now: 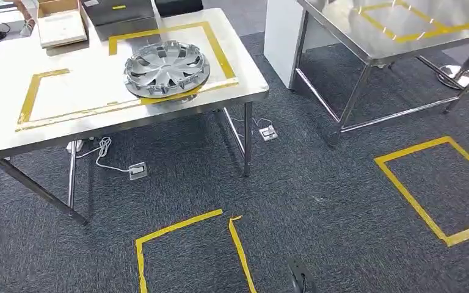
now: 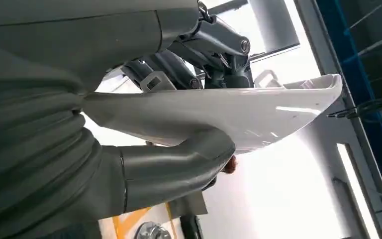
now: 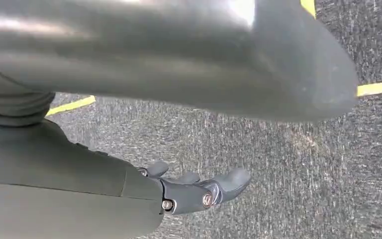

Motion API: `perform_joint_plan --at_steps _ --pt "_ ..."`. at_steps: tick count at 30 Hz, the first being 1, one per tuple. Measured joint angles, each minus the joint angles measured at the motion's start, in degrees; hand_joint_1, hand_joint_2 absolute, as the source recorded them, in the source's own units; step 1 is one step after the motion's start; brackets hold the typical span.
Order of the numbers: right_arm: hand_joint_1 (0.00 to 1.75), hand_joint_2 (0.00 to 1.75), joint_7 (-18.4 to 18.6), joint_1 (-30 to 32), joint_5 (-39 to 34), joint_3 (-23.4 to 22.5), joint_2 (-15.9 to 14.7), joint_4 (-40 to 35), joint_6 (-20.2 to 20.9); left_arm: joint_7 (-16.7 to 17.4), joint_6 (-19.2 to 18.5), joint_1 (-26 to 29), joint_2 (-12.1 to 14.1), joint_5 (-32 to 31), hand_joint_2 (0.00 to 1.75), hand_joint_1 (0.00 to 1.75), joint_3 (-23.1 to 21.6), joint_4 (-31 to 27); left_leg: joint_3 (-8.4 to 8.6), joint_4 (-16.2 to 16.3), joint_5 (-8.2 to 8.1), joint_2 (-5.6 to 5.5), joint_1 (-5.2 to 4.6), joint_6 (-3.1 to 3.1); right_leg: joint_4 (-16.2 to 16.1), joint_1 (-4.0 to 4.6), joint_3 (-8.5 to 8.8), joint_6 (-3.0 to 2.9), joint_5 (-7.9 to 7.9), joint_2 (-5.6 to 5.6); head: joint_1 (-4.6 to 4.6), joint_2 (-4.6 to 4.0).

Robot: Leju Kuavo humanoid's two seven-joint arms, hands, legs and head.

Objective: Take the parts from the cabinet and place them on the table.

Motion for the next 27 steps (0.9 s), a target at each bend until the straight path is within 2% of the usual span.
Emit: perform_joint_plan --at_steps 1,3,4,5,6,8,9,10,11,12,13,14,15,16,17,18,19,20,21,22,24,26,27 --pt "0.00 0.00 0.0 0.0 0.0 0.0 0.0 0.0 0.0 0.0 0.0 0.0 0.0 0.0 1.75 1.75 0.0 0.0 0.68 -2.8 2.53 0.01 0.00 0.22 0.0 -0.01 0.66 0.08 -0.52 0.02 0.00 -0.02" --pt "0.00 0.00 0.0 0.0 0.0 0.0 0.0 0.0 0.0 0.0 0.0 -0.1 0.0 0.0 1.75 1.75 0.0 0.0 4.48 -12.4 8.73 0.16 -0.01 0.47 0.0 -0.04 2.44 0.42 -1.71 0.02 -0.02 -0.02" --pt "0.00 0.00 -0.2 0.1 0.0 0.0 0.0 0.0 0.0 0.0 0.0 -0.1 0.1 0.0 1.75 1.75 0.0 0.1 5.63 -15.4 10.07 0.45 -0.13 0.74 -0.1 -0.07 2.61 0.71 -2.27 0.00 0.02 -0.02" --pt "0.00 0.00 -0.3 -0.1 0.0 0.0 0.0 0.0 0.0 0.0 0.0 -0.2 0.1 0.0 1.75 1.75 0.0 0.1 5.53 -16.4 7.77 0.58 -0.61 0.89 -0.1 0.15 2.79 1.16 -2.58 0.12 -0.42 -0.02" --pt "0.00 0.00 -0.2 -0.2 0.0 0.0 0.0 0.0 0.0 0.0 0.0 -0.1 0.2 0.0 1.75 1.75 0.1 0.0 5.99 -16.1 8.16 0.57 -0.73 1.60 -0.3 0.12 2.76 1.55 -2.84 -0.01 -0.44 -0.02" --pt "0.00 0.00 -0.2 -0.2 0.2 0.0 0.0 0.0 0.0 0.0 0.1 0.0 0.2 0.0 1.75 1.75 0.2 -0.2 6.18 -16.5 8.00 0.43 -0.58 2.41 -0.3 0.34 3.56 2.06 -2.67 -0.09 -0.39 -0.02" --pt "0.00 0.00 -0.2 -0.3 0.2 0.0 0.0 0.0 0.0 0.0 0.1 0.1 0.2 0.0 1.75 1.75 0.2 -0.4 7.02 -16.7 8.00 0.16 -0.16 2.72 0.6 0.35 2.90 2.27 -2.62 -0.12 -0.44 0.00" --pt "0.00 0.00 -0.2 -0.3 0.3 0.0 0.0 0.0 0.0 -0.1 0.1 0.1 0.2 0.0 1.75 1.75 0.2 -0.6 7.61 -17.1 7.69 0.17 -0.17 3.02 3.7 0.19 1.54 2.51 -1.74 -0.03 -0.35 -0.02" --pt "0.00 0.00 -0.2 -0.4 0.4 0.0 0.1 0.0 0.1 -0.2 0.1 0.1 0.2 0.0 1.75 1.75 0.3 -0.7 8.14 -17.3 7.35 0.22 -0.12 3.35 8.0 0.17 -1.23 2.76 -1.55 0.04 -0.22 -0.02" --pt "0.00 0.00 -0.2 -0.5 0.4 0.0 0.1 0.0 0.1 -0.1 0.1 0.2 0.2 0.0 1.75 1.75 0.3 -0.7 8.63 -17.4 6.88 0.21 -0.12 3.45 12.3 0.09 -4.38 3.05 -2.71 0.04 -0.09 -0.02" --pt "0.00 0.00 -0.2 -0.4 0.4 0.0 0.1 0.0 0.1 -0.1 0.1 0.3 0.2 0.0 1.75 1.75 0.3 -0.8 9.16 -17.4 6.31 0.20 -0.12 3.53 15.6 0.06 -7.05 3.24 -4.80 0.04 -0.09 -0.02" --pt "0.00 0.00 -0.1 -0.2 0.4 0.0 0.1 0.0 0.1 -0.1 0.1 0.4 0.2 0.0 1.75 1.75 0.3 -0.8 9.92 -17.4 5.62 0.14 -0.12 3.53 17.6 0.06 -9.35 3.36 -7.21 0.04 -0.09 0.00" --pt "0.00 0.00 -0.1 -0.1 0.5 0.0 0.1 0.0 0.1 0.0 0.1 0.6 0.2 0.0 1.75 1.75 0.3 -0.8 10.81 -17.4 4.90 0.03 -0.09 3.42 17.5 0.01 -10.56 3.37 -8.21 0.03 -0.02 -0.02" --pt "0.00 0.00 -0.1 0.0 0.5 0.0 0.1 0.0 0.1 -0.1 0.1 0.8 0.2 0.0 1.75 1.75 0.3 -0.8 11.72 -17.4 4.24 -0.03 -0.05 3.27 15.9 -0.06 -10.81 3.42 -7.75 0.03 0.00 -0.02" --pt "0.00 0.00 -0.1 0.0 0.5 0.0 0.1 0.0 0.0 0.0 0.1 1.0 0.1 0.0 1.75 1.75 0.3 -0.8 12.85 -17.4 3.45 -0.06 0.00 3.12 12.4 -0.17 -10.32 3.47 -5.58 0.03 -0.02 -0.02" --pt "0.00 0.00 -0.1 0.1 0.5 0.0 0.1 0.0 0.1 0.0 0.1 1.0 0.1 0.0 1.75 1.75 0.3 -0.9 13.88 -17.4 2.68 -0.05 0.06 2.94 8.2 -0.28 -9.51 3.48 -1.78 0.02 0.00 -0.02" --pt "0.00 0.00 -0.1 0.1 0.5 0.0 0.1 0.0 0.1 0.0 0.1 1.0 0.1 0.0 1.75 1.75 0.3 -0.9 14.21 -17.4 1.77 0.00 0.07 2.64 3.5 -0.49 -8.83 3.50 3.86 0.00 -0.02 0.00" --pt "0.00 0.00 -0.1 0.2 0.6 0.0 0.1 0.1 0.1 0.0 0.2 0.9 0.0 0.0 1.75 1.75 0.3 -0.9 15.18 -16.5 0.84 -0.21 -0.18 2.28 0.9 -0.38 -9.16 3.38 6.11 -0.27 -0.11 -0.02" --pt "0.00 0.00 0.1 0.1 0.6 0.0 0.1 0.1 0.0 -0.1 0.2 1.0 0.1 0.0 1.75 1.75 0.3 -1.0 14.87 -16.8 -0.13 -0.41 -0.34 1.75 2.1 -0.24 -8.66 2.88 4.21 -0.56 -0.13 -0.02" --pt "0.00 0.00 0.1 0.2 0.5 0.0 0.1 0.1 0.0 0.1 0.1 1.0 0.0 0.0 1.75 1.75 0.3 -1.2 16.13 -16.9 -0.63 -0.35 -0.33 1.37 2.0 -0.16 -8.20 2.38 4.84 -0.34 -0.28 -0.02" --pt "0.00 0.00 0.0 -0.1 0.6 0.0 0.1 0.1 0.0 0.0 0.2 0.8 0.2 -0.1 1.75 1.75 0.5 -1.4 16.72 -15.2 0.32 -0.43 -0.17 0.59 1.9 -0.36 -6.70 1.21 4.64 -0.28 -0.13 -0.02" --pt "0.00 0.00 0.0 -0.3 0.6 0.0 0.1 0.1 0.0 0.0 0.2 0.6 0.2 -0.1 1.75 1.75 0.6 -1.5 12.90 -8.6 1.97 -0.02 0.00 0.13 1.4 -0.31 -5.18 0.38 3.74 -0.21 -0.55 -0.02" --pt "0.00 0.00 0.1 -0.3 0.6 0.0 0.1 0.1 -0.1 0.0 0.2 0.6 0.2 -0.1 1.75 1.75 0.6 -1.4 9.91 -4.6 1.18 0.00 -0.02 -0.01 1.4 -0.31 -4.62 0.22 3.18 -0.18 -0.52 -0.02"
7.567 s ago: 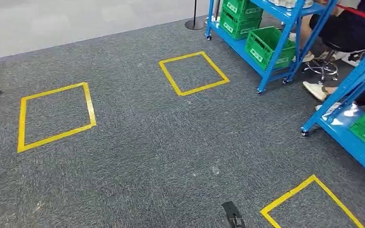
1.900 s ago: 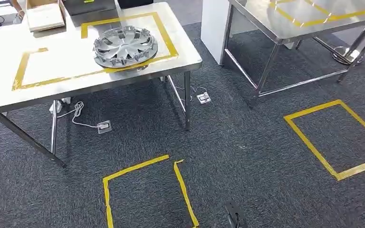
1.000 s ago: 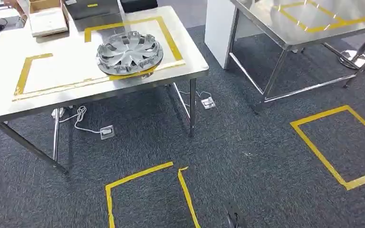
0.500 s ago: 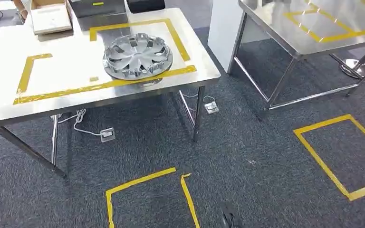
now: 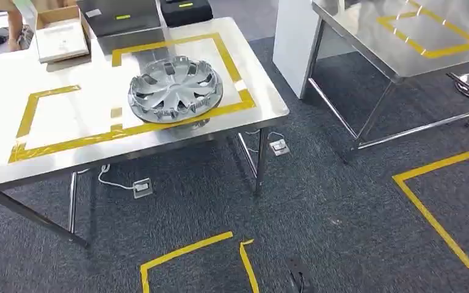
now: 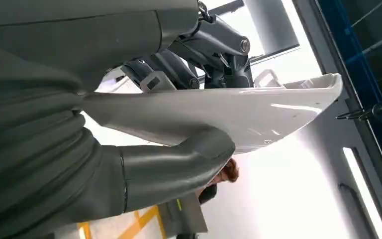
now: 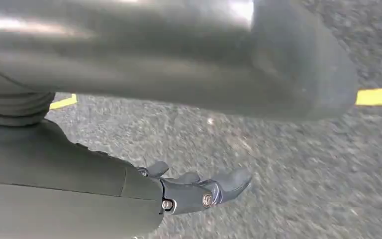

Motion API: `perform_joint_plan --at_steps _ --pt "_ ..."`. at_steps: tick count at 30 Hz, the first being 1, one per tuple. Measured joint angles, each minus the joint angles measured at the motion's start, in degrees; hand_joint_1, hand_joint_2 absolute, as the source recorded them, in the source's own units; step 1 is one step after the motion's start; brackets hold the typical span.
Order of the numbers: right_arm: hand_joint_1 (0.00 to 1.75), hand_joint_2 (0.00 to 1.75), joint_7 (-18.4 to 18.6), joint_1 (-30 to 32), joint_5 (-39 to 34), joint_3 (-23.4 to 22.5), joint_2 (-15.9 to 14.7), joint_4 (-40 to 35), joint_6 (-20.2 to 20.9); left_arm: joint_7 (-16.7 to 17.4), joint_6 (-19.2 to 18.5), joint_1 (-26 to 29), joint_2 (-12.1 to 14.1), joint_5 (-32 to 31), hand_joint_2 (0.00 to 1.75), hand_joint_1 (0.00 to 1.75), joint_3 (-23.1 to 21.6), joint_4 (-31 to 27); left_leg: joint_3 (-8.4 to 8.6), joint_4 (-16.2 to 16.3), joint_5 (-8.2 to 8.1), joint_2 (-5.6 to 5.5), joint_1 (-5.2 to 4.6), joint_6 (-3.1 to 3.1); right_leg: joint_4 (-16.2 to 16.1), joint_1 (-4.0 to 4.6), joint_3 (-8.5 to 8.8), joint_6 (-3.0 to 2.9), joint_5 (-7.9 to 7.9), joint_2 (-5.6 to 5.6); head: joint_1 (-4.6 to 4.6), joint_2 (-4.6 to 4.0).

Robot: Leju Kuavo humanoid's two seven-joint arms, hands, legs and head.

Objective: Take the parts from the cabinet and place them on the table.

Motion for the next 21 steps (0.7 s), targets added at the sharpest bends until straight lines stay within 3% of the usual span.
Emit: perform_joint_plan --at_steps 2,3,4,5,6,8,10,12,14,15,17,18,19,20,21 --pt "0.00 0.00 0.3 0.0 0.0 0.0 0.0 0.0 0.0 0.0 0.0 0.1 0.0 0.0 1.75 1.75 0.0 0.1 -5.03 4.7 -5.25 0.01 0.01 0.00 0.0 0.22 1.35 -0.20 -1.43 0.17 -0.02 0.00" --pt "0.00 0.00 0.4 0.1 0.0 0.0 0.0 0.0 0.0 0.0 0.0 0.2 0.0 0.0 1.75 1.75 0.0 0.1 -6.51 4.8 -7.42 0.02 -0.01 0.06 0.0 0.33 2.24 -0.25 -2.18 0.25 0.02 0.00" --pt "0.00 0.00 0.5 0.2 0.0 0.0 0.0 0.0 0.0 0.0 0.0 0.2 0.0 -0.1 1.75 1.75 0.0 0.2 -7.17 3.6 -7.86 0.01 -0.05 0.25 0.0 0.43 3.21 -0.34 -2.92 0.33 0.00 0.00" --pt "0.00 0.00 0.5 0.2 0.0 0.0 0.0 0.0 0.0 0.0 0.0 0.2 0.0 -0.1 1.75 1.75 0.0 0.2 -7.13 1.0 -6.74 0.02 -0.11 0.44 0.0 0.52 4.24 -0.33 -3.70 0.41 0.00 0.00" --pt "0.00 0.00 0.5 0.2 0.0 0.0 0.1 0.0 0.0 0.0 0.0 0.2 0.0 -0.1 1.75 1.75 0.0 0.3 -6.68 -2.9 -3.41 0.03 -0.22 0.84 0.0 0.57 5.35 -0.26 -4.53 0.46 -0.02 0.00" --pt "0.00 0.00 0.5 0.2 0.0 0.0 0.3 0.1 0.0 0.0 0.0 0.2 0.0 -0.2 1.75 1.75 0.0 0.4 -6.52 -10.4 7.92 0.23 -0.82 1.98 0.1 0.82 7.00 0.09 -5.95 0.58 -0.15 0.00" --pt "0.00 0.00 0.7 0.1 0.0 0.0 0.3 0.1 0.0 0.1 0.1 0.3 0.0 -0.2 1.75 1.75 0.0 0.5 -5.42 -10.3 7.56 0.00 -1.08 2.43 -0.6 0.88 7.40 0.99 -7.34 0.73 -0.33 0.00" --pt "0.00 0.00 0.7 0.0 0.0 0.0 0.3 0.1 0.0 0.0 0.1 0.1 0.0 -0.2 1.75 1.75 0.0 0.5 -4.44 -11.3 7.33 -0.14 -0.89 3.03 0.5 1.00 8.06 1.60 -6.12 0.66 -0.22 0.00" --pt "0.00 0.00 0.6 -0.2 -0.1 0.0 0.3 0.1 0.0 0.0 0.2 0.0 -0.1 -0.2 1.75 1.75 0.0 0.5 -2.55 -12.1 6.66 -0.17 -0.53 3.75 5.4 0.90 5.23 2.44 -5.04 0.62 -0.20 0.00" --pt "0.00 0.00 0.7 -0.3 -0.1 0.0 0.3 0.1 0.0 -0.1 0.2 0.0 -0.2 -0.2 1.75 1.75 0.0 0.4 -2.05 -12.2 6.15 -0.11 -0.54 3.97 9.0 0.78 2.53 2.69 -5.62 0.62 0.02 0.00" --pt "0.00 0.00 0.7 -0.2 -0.1 0.0 0.3 0.1 -0.1 -0.1 0.2 0.3 -0.4 -0.3 1.75 1.75 0.0 0.4 -0.85 -12.3 4.99 -0.13 -0.53 4.05 14.6 0.52 -2.59 3.13 -9.88 0.61 0.07 0.00" --pt "0.00 0.00 0.8 -0.2 -0.1 0.0 0.3 0.1 -0.2 -0.1 0.3 0.4 -0.5 -0.3 1.75 1.75 0.0 0.4 -0.10 -12.3 4.33 -0.18 -0.52 4.01 15.4 0.44 -4.26 3.31 -11.72 0.60 0.09 0.00" --pt "0.00 0.00 1.0 -0.1 -0.2 0.0 0.3 0.1 -0.3 -0.1 0.3 0.6 -0.6 -0.3 1.75 1.75 0.0 0.4 0.73 -12.2 3.68 -0.26 -0.50 3.92 14.6 0.36 -5.11 3.31 -12.20 0.58 0.11 0.02" --pt "0.00 0.00 1.2 0.0 -0.2 0.0 0.3 0.1 -0.4 -0.1 0.3 0.7 -0.7 -0.3 1.75 1.75 0.0 0.4 1.74 -12.2 2.91 -0.37 -0.47 3.74 12.1 0.31 -5.12 3.29 -11.26 0.57 0.13 0.00" --pt "0.00 0.00 1.2 0.0 -0.2 0.0 0.3 0.1 -0.4 -0.1 0.3 0.7 -0.9 -0.3 1.75 1.75 0.0 0.4 2.88 -12.2 2.08 -0.42 -0.46 3.59 8.0 0.31 -4.43 3.08 -8.14 0.56 0.15 0.00"
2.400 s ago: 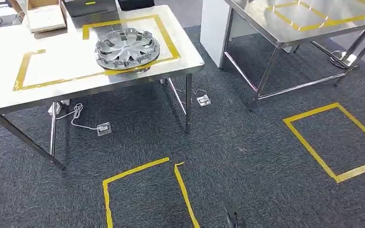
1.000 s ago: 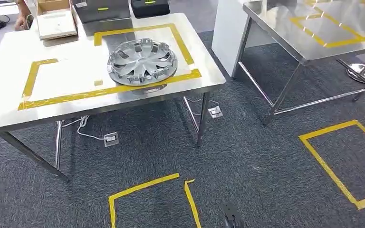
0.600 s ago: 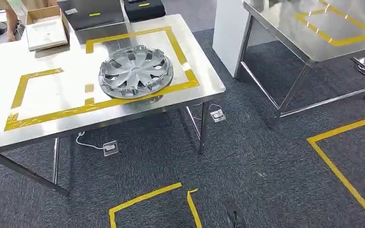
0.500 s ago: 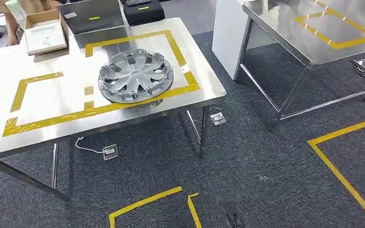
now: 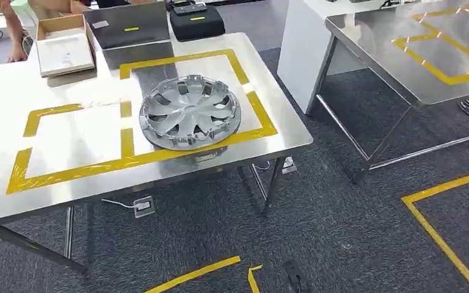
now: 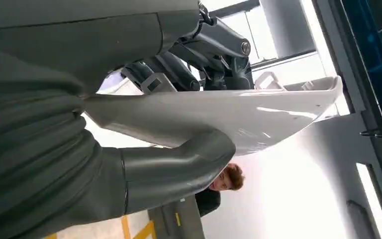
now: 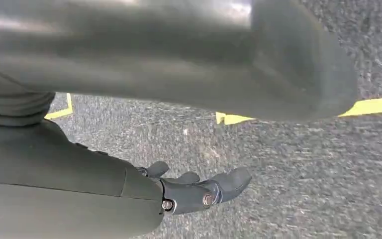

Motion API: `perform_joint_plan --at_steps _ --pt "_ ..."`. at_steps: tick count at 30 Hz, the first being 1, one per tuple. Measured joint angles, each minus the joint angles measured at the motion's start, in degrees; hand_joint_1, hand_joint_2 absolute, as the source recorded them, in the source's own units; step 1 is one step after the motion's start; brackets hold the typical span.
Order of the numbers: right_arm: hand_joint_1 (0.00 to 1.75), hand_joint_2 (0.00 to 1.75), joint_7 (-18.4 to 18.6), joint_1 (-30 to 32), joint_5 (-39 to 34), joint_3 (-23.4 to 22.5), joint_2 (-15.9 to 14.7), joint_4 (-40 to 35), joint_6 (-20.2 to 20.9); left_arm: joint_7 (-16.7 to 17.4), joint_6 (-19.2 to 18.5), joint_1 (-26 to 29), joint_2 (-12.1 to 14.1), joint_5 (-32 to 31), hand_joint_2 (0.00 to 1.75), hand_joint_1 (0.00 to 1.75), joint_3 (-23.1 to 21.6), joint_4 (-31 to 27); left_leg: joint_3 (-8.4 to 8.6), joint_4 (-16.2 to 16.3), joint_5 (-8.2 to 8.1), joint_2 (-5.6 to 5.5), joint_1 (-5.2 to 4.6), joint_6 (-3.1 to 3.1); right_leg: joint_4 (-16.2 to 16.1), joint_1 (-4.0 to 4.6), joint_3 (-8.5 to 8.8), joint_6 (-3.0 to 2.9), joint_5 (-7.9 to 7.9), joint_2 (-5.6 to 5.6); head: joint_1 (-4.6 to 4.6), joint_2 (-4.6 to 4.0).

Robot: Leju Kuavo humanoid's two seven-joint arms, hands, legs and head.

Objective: Take the parts from the cabinet and place them on the table.

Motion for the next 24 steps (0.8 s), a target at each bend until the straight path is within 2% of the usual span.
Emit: perform_joint_plan --at_steps 1,2,3,4,6,7,8,9,11,12,13,14,15,16,17,18,19,20,22,23,24 --pt "0.00 0.00 0.0 0.0 0.0 0.0 0.0 0.0 0.0 0.0 0.0 0.0 -0.1 0.0 1.75 1.75 0.0 0.0 1.02 0.0 -0.78 0.01 0.00 -0.14 -4.6 0.01 0.84 -0.32 4.99 0.00 0.02 0.00" --pt "0.00 0.00 0.3 0.2 0.0 0.0 0.0 0.1 0.0 0.0 0.0 0.0 -0.2 0.0 1.75 1.75 0.0 0.0 1.18 0.1 -1.42 -0.04 -0.11 -0.33 -8.2 0.10 0.85 -0.71 10.68 -0.04 -0.02 0.00" --pt "0.00 0.00 0.4 0.1 0.0 0.0 0.0 0.1 0.0 0.0 0.0 -0.1 -0.5 0.0 1.75 1.75 0.0 0.1 1.59 0.3 -2.06 -0.25 -0.26 -0.72 -8.2 0.40 0.69 -0.99 10.93 -0.07 -0.31 0.00" --pt "0.00 0.00 0.6 0.1 0.0 0.0 0.0 0.1 0.0 0.0 0.0 -0.1 -0.5 -0.1 1.75 1.75 0.0 0.0 1.49 0.1 -2.51 -0.29 -0.29 -1.09 -8.1 0.36 1.26 -1.27 10.73 -0.08 -0.33 0.00" --pt "0.00 0.00 0.5 0.1 -0.1 0.0 0.1 0.1 0.0 -0.1 0.0 -0.1 -0.5 -0.1 1.75 1.75 0.0 -0.1 2.21 0.5 -2.13 -0.32 -0.23 -1.78 -8.6 0.40 1.83 -2.09 10.35 -0.18 -0.26 0.00" --pt "0.00 0.00 0.5 0.0 -0.1 0.0 0.2 0.1 0.0 0.0 0.0 -0.1 -0.5 0.0 1.75 1.75 0.1 -0.2 1.47 1.6 -2.05 -0.19 -0.24 -2.06 -8.9 0.04 2.67 -2.47 10.34 -0.09 -0.17 0.00" --pt "0.00 0.00 0.4 0.0 -0.1 0.0 0.2 0.1 0.0 -0.2 0.0 0.0 -0.5 0.0 1.75 1.75 0.1 -0.2 0.39 4.5 -1.72 0.04 -0.13 -2.22 -9.1 -0.03 3.42 -2.89 10.03 -0.17 -0.39 0.00" --pt "0.00 0.00 0.4 0.0 -0.1 0.0 0.2 0.1 0.0 -0.2 0.0 -0.1 -0.5 0.0 1.75 1.75 0.2 -0.1 -1.74 8.1 -2.30 0.14 -0.08 -2.51 -9.2 -0.10 3.85 -3.23 9.77 -0.15 -0.42 0.00" --pt "0.00 0.00 0.6 0.0 -0.2 0.0 0.2 0.1 0.0 0.1 0.0 0.2 -0.5 0.0 1.75 1.75 0.2 0.0 -6.95 15.4 -6.58 0.17 0.28 -3.13 -9.2 -0.12 4.51 -3.31 9.01 -0.13 -0.44 0.00" --pt "0.00 0.00 0.7 0.0 -0.2 0.0 0.2 0.1 0.0 0.3 0.0 0.3 -0.5 0.0 1.75 1.75 0.2 0.1 -8.81 17.3 -8.11 0.20 0.41 -3.26 -9.2 -0.13 4.82 -3.25 8.64 -0.10 -0.46 0.00" --pt "0.00 0.00 1.0 0.0 -0.2 0.0 0.2 0.1 0.0 0.7 -0.1 0.4 -0.5 -0.2 1.75 1.75 0.2 0.3 -9.74 17.1 -7.58 0.24 0.53 -3.43 -9.2 -0.20 5.24 -3.08 8.26 -0.09 -0.46 0.02" --pt "0.00 0.00 1.1 0.1 -0.3 0.0 0.2 0.1 -0.1 1.2 -0.3 0.4 -0.5 -0.4 1.75 1.75 0.2 0.4 -9.39 14.7 -5.06 0.28 0.64 -3.49 -9.1 -0.33 5.72 -2.87 7.89 0.09 -0.46 0.00" --pt "0.00 0.00 1.4 0.1 -0.3 0.0 0.2 0.1 -0.2 1.8 -0.7 0.4 -0.4 -0.6 1.75 1.75 0.2 0.6 -8.03 10.3 -1.52 0.25 0.79 -3.48 -9.0 -0.54 6.21 -2.56 7.51 0.39 -0.44 0.00" --pt "0.00 0.00 1.6 0.0 -0.3 0.0 0.2 0.1 -0.2 2.7 -1.1 0.4 -0.3 -0.8 1.75 1.75 0.1 0.8 -6.19 5.4 1.97 -0.09 1.04 -3.88 -8.9 -0.71 6.68 -2.12 7.15 0.92 -0.46 0.00" --pt "0.00 0.00 1.7 0.0 -0.3 0.0 0.2 0.1 -0.2 3.6 -1.4 0.4 -0.1 -1.1 1.75 1.75 0.1 1.2 -5.00 1.4 4.00 -1.58 1.55 -4.21 -8.8 -0.70 6.72 -1.69 6.83 0.97 -0.48 0.00" --pt "0.00 0.00 1.7 -0.3 -0.3 0.0 0.2 0.1 -0.4 4.2 -1.9 0.4 0.0 -1.2 1.75 1.75 0.1 2.0 -4.93 0.6 1.46 -2.71 1.20 -4.07 -8.5 -0.61 6.64 -1.37 6.81 1.32 -0.77 0.00" --pt "0.00 0.00 1.9 -0.5 -0.4 -0.1 0.2 0.1 -0.4 4.9 -2.1 0.5 0.2 -1.2 1.75 1.75 0.0 2.3 -4.47 1.0 1.78 -2.46 1.15 -3.02 -8.6 -0.58 6.10 -1.07 6.80 1.67 -0.64 0.00" --pt "0.00 0.00 1.9 -0.5 -0.4 -0.1 0.2 0.1 -0.5 5.1 -2.6 0.7 0.4 -1.2 1.75 1.75 0.0 2.6 -4.69 1.1 2.77 -1.98 1.15 -2.70 -8.7 -0.56 5.98 -0.83 6.84 2.14 -0.55 0.00" --pt "0.00 0.00 1.9 -0.4 -0.4 -0.1 0.2 0.1 -0.5 5.3 -3.3 0.4 0.5 -1.0 1.75 1.75 0.0 3.4 -4.60 1.1 2.96 -1.08 1.34 -1.90 -8.6 -0.67 5.90 -0.13 6.86 2.99 -0.55 0.00" --pt "0.00 0.00 1.9 -0.3 -0.4 -0.1 0.2 0.1 -0.5 5.3 -3.6 0.3 0.6 -0.9 1.75 1.75 0.0 3.6 -4.44 1.0 2.91 -0.49 1.33 -1.51 -7.6 -0.69 5.65 0.10 6.23 1.74 -0.53 0.00" --pt "0.00 0.00 1.9 -0.3 -0.3 -0.1 0.2 0.1 -0.5 5.2 -3.7 0.2 0.8 -0.9 1.75 1.75 0.0 3.8 -4.37 1.0 2.75 0.04 1.22 -1.13 -4.8 -0.47 4.10 0.28 4.48 0.64 -0.20 0.00"
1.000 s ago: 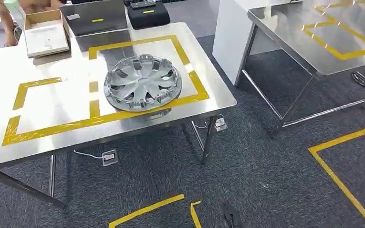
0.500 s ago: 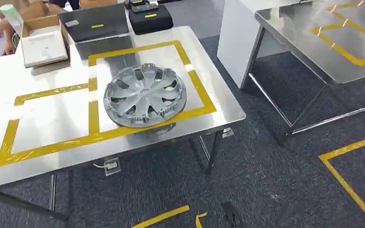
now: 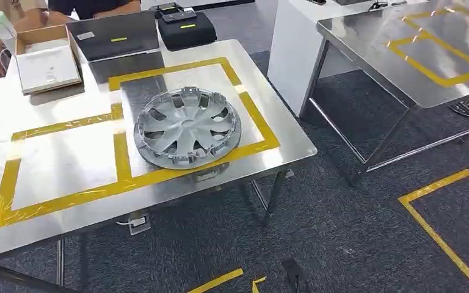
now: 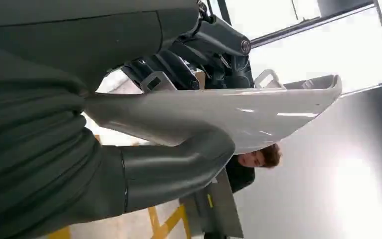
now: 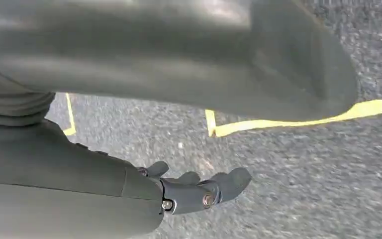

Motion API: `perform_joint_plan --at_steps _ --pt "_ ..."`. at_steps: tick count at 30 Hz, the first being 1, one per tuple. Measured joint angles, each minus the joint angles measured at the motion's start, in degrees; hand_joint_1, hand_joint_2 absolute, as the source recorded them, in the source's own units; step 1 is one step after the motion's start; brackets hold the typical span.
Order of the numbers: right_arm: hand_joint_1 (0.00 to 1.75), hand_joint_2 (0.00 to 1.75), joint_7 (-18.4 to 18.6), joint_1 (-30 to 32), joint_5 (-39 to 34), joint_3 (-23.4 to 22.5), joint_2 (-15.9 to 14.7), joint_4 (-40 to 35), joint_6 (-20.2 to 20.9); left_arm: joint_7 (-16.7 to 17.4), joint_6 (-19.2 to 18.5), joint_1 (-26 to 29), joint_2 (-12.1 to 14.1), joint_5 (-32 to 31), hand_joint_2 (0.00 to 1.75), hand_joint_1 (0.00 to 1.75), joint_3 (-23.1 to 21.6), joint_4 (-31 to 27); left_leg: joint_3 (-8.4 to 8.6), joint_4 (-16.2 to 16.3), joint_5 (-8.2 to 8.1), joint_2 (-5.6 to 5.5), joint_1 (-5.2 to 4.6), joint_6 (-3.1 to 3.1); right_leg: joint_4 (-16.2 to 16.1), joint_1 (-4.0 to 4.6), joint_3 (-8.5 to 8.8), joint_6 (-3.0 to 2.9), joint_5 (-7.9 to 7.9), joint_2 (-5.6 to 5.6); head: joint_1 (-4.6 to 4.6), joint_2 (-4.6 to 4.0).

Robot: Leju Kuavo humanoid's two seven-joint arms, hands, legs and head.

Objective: Take the parts from the cabinet and place them on the table.

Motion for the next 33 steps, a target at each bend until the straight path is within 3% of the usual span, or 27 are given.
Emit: perform_joint_plan --at_steps 2,3,4,5,6,7,8,9,11,13,14,15,16,18,19,20,21,23,24,25,26,27,28,33 --pt "0.00 0.00 0.0 -0.1 0.0 0.0 0.0 0.0 0.0 0.0 -0.2 0.0 0.2 0.3 1.75 1.75 0.0 0.5 -0.02 0.0 -0.19 1.15 -0.37 0.37 9.7 0.01 -4.95 0.18 -4.25 -0.49 0.15 0.00" --pt "0.00 0.00 0.0 0.0 0.0 0.0 0.0 0.0 0.0 0.0 -0.3 0.1 0.2 0.3 1.75 1.75 0.0 0.6 -0.01 0.0 -0.27 1.65 -0.55 0.50 13.5 0.07 -6.95 0.10 -5.34 -0.52 0.18 0.00" --pt "0.00 0.00 0.0 0.1 0.1 0.0 0.0 0.0 0.0 -0.2 -0.3 0.2 0.2 0.5 1.75 1.75 0.0 0.9 0.05 0.0 -0.36 2.17 -0.72 0.62 14.8 0.17 -7.86 -0.07 -5.04 -0.54 0.17 0.00" --pt "0.00 0.00 0.0 0.3 0.1 0.0 0.0 0.0 0.0 -0.2 -0.3 0.3 0.3 0.5 1.75 1.75 0.0 1.0 0.18 0.0 -0.46 2.68 -0.86 0.75 13.3 0.28 -7.21 -0.34 -3.58 -0.58 0.18 0.00" --pt "0.00 0.00 0.0 0.4 0.1 0.0 0.0 0.0 0.0 -0.4 -0.3 0.4 0.4 0.7 1.75 1.75 0.0 1.0 0.34 0.0 -0.53 3.11 -1.00 0.81 9.4 0.46 -5.30 -0.75 -1.28 -0.73 0.20 0.00" --pt "0.00 0.00 0.0 0.4 0.2 0.0 0.0 0.0 0.0 -0.5 -0.3 0.4 0.4 0.9 1.75 1.75 0.0 1.0 0.57 0.0 -0.64 3.60 -1.16 0.81 3.2 0.78 -2.15 -1.37 1.51 -1.34 0.22 0.00" --pt "0.00 0.00 0.0 0.3 0.2 0.0 0.0 0.0 0.0 -0.6 -0.3 0.4 0.6 1.0 1.75 1.75 0.1 1.0 0.79 0.0 -0.77 4.03 -1.23 0.75 -2.2 1.30 0.79 -2.17 3.18 -3.20 0.22 0.00" --pt "0.00 0.00 0.0 0.2 0.2 0.0 -0.1 0.0 0.0 -0.6 -0.3 0.5 0.6 1.0 1.75 1.75 0.1 1.0 0.83 0.1 -1.00 4.47 -1.71 0.40 -3.4 1.73 1.13 -2.40 2.24 -4.26 0.09 0.00" --pt "0.00 0.00 0.0 0.2 0.2 0.0 -0.1 0.0 0.1 -0.7 -0.4 0.5 0.8 1.3 1.75 1.75 0.2 1.2 0.94 -0.1 -1.06 5.04 -1.47 -0.13 -3.7 1.73 0.90 -2.42 2.63 -3.16 0.22 0.00" --pt "0.00 0.00 0.0 0.4 0.2 0.0 -0.1 0.0 0.1 -0.8 -0.4 0.5 0.9 1.3 1.75 1.75 0.2 1.2 1.47 -0.5 -1.14 5.97 -1.68 -0.77 -4.4 1.65 1.15 -3.05 2.99 -2.15 0.24 0.00" --pt "0.00 0.00 0.0 0.5 0.1 0.0 -0.1 0.0 0.2 -0.9 -0.4 0.6 1.1 1.4 1.75 1.75 0.3 1.2 1.22 0.2 -1.45 4.52 -1.30 -1.13 -5.0 1.11 1.91 -3.19 3.49 -1.86 0.35 0.00" --pt "0.00 0.00 0.0 0.5 0.2 0.0 -0.1 0.0 0.3 -1.1 -0.5 0.6 1.2 1.4 1.75 1.75 0.3 1.3 0.38 2.2 -3.12 2.41 -1.27 -1.40 -5.1 0.89 2.03 -3.41 3.56 -1.35 0.02 0.02" --pt "0.00 0.00 0.0 0.4 0.2 0.0 -0.2 0.0 0.3 -1.0 -0.5 0.6 1.3 1.5 1.75 1.75 0.5 1.4 -1.23 5.8 -5.32 1.47 -1.19 -1.68 -5.1 0.73 2.02 -3.51 3.60 -0.89 0.07 0.00" --pt "0.00 0.00 0.0 0.4 0.1 0.0 -0.2 0.0 0.5 -1.0 -0.5 0.8 1.2 1.5 1.75 1.75 0.6 1.8 -5.55 14.7 -9.13 1.09 -0.95 -2.09 -5.1 0.70 2.01 -3.57 3.55 0.18 0.02 0.00" --pt "0.00 0.00 0.0 0.4 0.1 0.0 -0.2 0.0 0.5 -1.0 -0.5 0.9 1.2 1.5 1.75 1.75 0.6 2.0 -6.80 16.9 -9.33 1.10 -0.83 -2.22 -5.0 0.69 2.01 -3.56 3.54 0.77 0.04 0.00" --pt "0.00 0.00 -0.1 0.5 0.1 0.0 -0.2 0.0 0.5 -1.0 -0.5 0.8 1.2 1.5 1.75 1.75 0.6 2.1 -6.60 16.2 -8.02 1.09 -0.74 -2.26 -5.0 0.64 2.05 -3.52 3.53 1.45 0.04 0.00" --pt "0.00 0.00 -0.1 0.5 0.1 0.0 -0.2 0.0 0.5 -1.0 -0.5 0.8 1.3 1.5 1.75 1.75 0.6 2.2 -5.20 13.1 -5.71 1.05 -0.70 -2.27 -4.9 0.53 2.12 -3.41 3.48 1.76 0.04 0.00" --pt "0.00 0.00 -0.4 0.5 0.0 0.0 -0.2 0.0 0.5 -1.0 -0.5 0.5 1.4 1.5 1.75 1.75 0.7 2.3 -0.23 2.6 -0.16 0.80 -0.49 -2.36 -4.4 0.27 2.34 -2.89 3.09 2.61 0.04 0.00" --pt "0.00 0.00 -0.4 0.5 0.0 0.0 -0.3 0.0 0.5 -1.0 -0.5 0.3 1.4 1.5 1.75 1.75 0.7 2.5 0.90 0.2 -0.85 0.17 -0.51 -2.40 -4.2 0.42 2.28 -2.49 2.88 2.96 -0.02 0.00" --pt "0.00 0.00 -0.4 0.5 0.0 0.0 -0.3 0.0 0.5 -0.8 -0.5 0.2 1.6 1.3 1.75 1.75 0.7 2.7 1.17 -0.4 -0.87 -0.13 -0.71 -1.63 -3.8 0.54 1.91 -2.11 2.72 3.31 -0.13 0.00" --pt "0.00 0.00 -0.4 0.5 0.0 0.0 -0.3 0.0 0.7 -0.5 -0.4 0.1 1.8 0.7 1.75 1.75 0.6 2.9 1.16 -0.6 -0.70 -0.01 -0.61 -1.39 -3.9 0.50 1.80 -1.94 2.82 3.31 0.04 0.00" --pt "0.00 0.00 -0.4 0.6 -0.1 0.0 -0.4 0.0 0.9 -0.2 -0.4 -0.2 1.9 0.2 1.75 1.75 0.6 3.5 1.08 -0.6 -0.63 -0.06 -0.61 -1.38 -3.9 0.76 1.71 -2.89 2.86 3.26 0.04 0.00" --pt "0.00 0.00 -0.4 0.7 0.0 0.0 -0.3 0.0 1.0 0.1 -0.3 -0.7 2.0 -0.2 1.75 1.75 0.6 4.4 1.05 -0.6 -0.56 -0.15 -0.68 -1.26 -3.9 0.75 1.73 -3.22 2.93 3.23 0.09 0.00" --pt "0.00 0.00 -0.4 0.4 0.2 0.0 -0.4 0.0 1.5 1.0 -3.0 -6.0 2.8 -2.2 1.75 1.75 0.2 13.4 1.04 -0.6 -0.50 -0.50 -0.81 -0.62 -4.7 0.72 2.27 -2.87 3.15 2.80 0.09 0.00"
